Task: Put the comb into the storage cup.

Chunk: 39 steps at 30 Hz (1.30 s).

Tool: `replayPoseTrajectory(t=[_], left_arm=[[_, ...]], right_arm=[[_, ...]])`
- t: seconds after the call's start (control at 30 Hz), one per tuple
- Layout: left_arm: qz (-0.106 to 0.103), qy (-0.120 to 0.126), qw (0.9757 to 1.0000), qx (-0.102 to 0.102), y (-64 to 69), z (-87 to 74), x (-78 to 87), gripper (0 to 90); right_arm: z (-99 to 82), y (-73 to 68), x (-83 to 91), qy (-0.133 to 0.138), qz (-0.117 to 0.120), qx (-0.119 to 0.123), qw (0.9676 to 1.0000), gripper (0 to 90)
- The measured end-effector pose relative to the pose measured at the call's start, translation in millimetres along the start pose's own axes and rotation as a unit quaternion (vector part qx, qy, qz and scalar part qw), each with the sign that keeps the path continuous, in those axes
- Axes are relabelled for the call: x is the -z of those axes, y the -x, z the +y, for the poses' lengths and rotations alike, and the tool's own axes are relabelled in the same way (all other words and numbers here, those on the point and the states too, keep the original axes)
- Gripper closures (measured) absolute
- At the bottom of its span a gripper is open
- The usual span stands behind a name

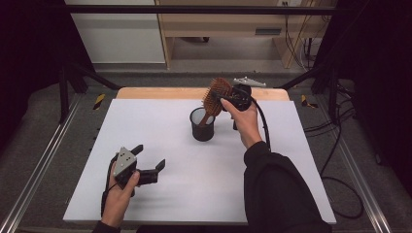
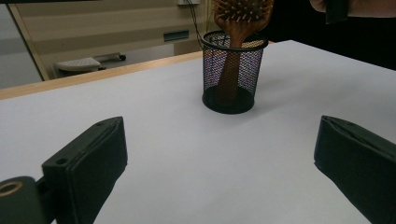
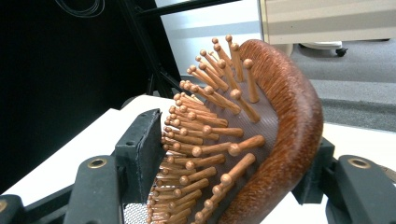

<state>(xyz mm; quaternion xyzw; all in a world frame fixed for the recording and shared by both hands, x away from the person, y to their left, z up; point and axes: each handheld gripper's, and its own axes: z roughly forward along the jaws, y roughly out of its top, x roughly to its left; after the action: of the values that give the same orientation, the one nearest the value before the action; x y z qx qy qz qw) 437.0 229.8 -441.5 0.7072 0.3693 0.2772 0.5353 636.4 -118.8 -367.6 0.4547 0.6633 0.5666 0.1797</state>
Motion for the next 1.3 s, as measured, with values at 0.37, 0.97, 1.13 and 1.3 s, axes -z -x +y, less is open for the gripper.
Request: replayPoseTrajectory(t=[0.37,0.97,1.13,1.3], left_arm=[[0.000,0.000,1.0000,0.000,0.0,0.1,0.1,2.8],[-0.001,0.000,1.0000,0.000,0.2,0.1,-0.1,2.8],[-0.002,-0.001,1.0000,0.000,0.2,0.0,-0.1,2.8],[-0.001,0.000,1.0000,0.000,0.3,0.0,-0.2,2.7]], right_arm=[[-1.0,-2.0,-1.0,-0.006,-0.004,0.009,0.9999,30.6],[-1.4,-5.4,-1.9,-0.012,-0.013,0.021,0.9996,19.4],[-2.2,-5.4,-2.6,-0.016,-0.014,0.019,0.9996,16.5],[-2.6,-5.9,-2.6,-0.018,-0.013,0.018,0.9996,15.1]])
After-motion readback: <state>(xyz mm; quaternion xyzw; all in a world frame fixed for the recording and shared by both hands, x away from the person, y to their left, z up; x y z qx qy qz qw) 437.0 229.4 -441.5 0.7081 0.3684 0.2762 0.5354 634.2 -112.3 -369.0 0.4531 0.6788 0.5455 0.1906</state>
